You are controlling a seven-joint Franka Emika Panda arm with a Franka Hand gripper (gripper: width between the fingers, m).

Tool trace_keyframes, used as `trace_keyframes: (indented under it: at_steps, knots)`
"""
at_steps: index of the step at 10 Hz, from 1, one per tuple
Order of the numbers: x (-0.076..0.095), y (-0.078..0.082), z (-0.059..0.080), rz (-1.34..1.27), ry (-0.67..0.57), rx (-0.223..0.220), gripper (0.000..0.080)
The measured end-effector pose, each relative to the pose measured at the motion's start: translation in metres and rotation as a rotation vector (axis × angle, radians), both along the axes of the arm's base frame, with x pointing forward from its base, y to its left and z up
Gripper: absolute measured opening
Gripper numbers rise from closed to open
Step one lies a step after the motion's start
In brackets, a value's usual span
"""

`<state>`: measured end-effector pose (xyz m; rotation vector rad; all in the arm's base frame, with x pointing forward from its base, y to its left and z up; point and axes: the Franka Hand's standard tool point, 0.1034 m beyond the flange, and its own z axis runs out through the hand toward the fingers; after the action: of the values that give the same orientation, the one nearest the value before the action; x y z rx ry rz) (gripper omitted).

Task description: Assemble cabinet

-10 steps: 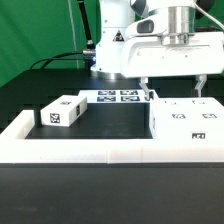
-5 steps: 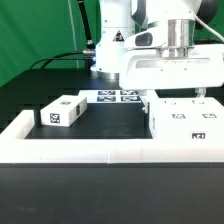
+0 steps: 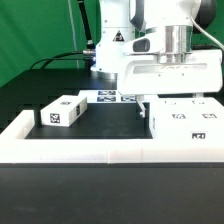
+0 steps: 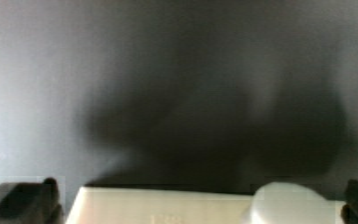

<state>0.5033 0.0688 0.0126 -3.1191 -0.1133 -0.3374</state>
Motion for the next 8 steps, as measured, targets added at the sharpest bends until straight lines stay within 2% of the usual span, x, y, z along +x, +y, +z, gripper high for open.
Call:
trace_keyframes:
  at_steps: [8]
  knots:
    - [-0.008,0.015,-0.007,-0.04,0.013,0.017,0.0797]
